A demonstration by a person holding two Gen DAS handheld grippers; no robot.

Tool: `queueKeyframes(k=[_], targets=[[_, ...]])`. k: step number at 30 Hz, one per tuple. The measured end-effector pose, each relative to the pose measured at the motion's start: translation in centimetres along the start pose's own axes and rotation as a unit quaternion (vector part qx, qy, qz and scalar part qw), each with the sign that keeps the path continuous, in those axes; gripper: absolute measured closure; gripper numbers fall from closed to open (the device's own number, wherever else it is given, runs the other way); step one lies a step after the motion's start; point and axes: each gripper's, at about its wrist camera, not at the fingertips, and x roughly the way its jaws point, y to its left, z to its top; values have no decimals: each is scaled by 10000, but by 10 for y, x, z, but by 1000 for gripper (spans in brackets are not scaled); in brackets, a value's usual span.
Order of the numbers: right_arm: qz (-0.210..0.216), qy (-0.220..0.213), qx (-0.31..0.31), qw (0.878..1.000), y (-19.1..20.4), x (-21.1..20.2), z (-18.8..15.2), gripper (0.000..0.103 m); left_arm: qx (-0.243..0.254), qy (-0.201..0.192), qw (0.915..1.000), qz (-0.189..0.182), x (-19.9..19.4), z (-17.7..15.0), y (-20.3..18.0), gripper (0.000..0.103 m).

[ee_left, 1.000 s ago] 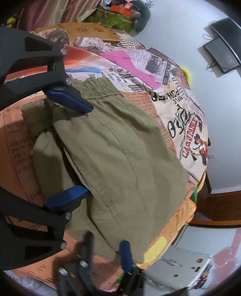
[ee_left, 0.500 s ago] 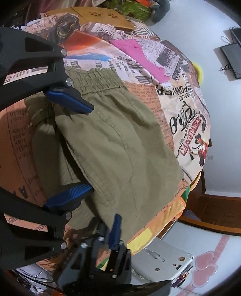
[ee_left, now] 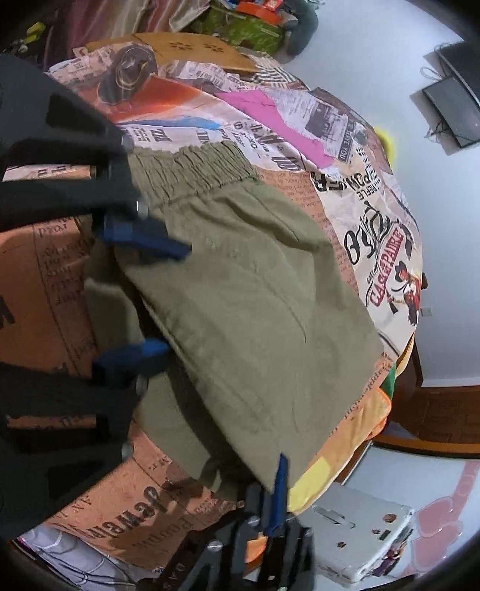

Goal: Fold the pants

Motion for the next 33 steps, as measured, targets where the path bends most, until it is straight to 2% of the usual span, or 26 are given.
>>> queueKeyframes(k=[4,9,12,15,17,19,21,22,27,30,33], targets=[[-9,33,-81,10000,4,-3,-7,96,-198,-108,9992,-318,-11,-5,8,75],[-28,46,-128,9999,5,-8,-12,96,-83,-110,9992,-376,-13,-14,1,75],[-45,128,-106,9999,6,-4,-17,96,-95,21,9991,-411,-6,-20,-2,75],[-63,199,-5,9998,6,0,-24,92,-169,99,9989,-432,-5,-24,-2,75],[-67,267,89,9996,6,-1,-29,91,-318,119,9980,-536,-10,-27,3,72],[-15,285,158,9995,3,-5,-32,77,-501,132,9963,-682,-17,-32,11,61],[-16,233,173,9996,3,-11,-36,63,-656,88,9953,-708,-23,-35,19,54],[-53,208,172,9996,1,-15,-38,60,-743,43,9948,-692,-29,-39,26,54],[-269,172,252,9992,-8,-31,-44,60,-1227,-156,9917,-365,-49,-51,63,41],[-396,90,494,9980,-20,-38,-43,59,-1572,-149,9871,-243,-51,-56,86,40],[-533,6,881,9947,-38,-44,-43,59,-1904,-108,9813,-271,-47,-58,101,40]])
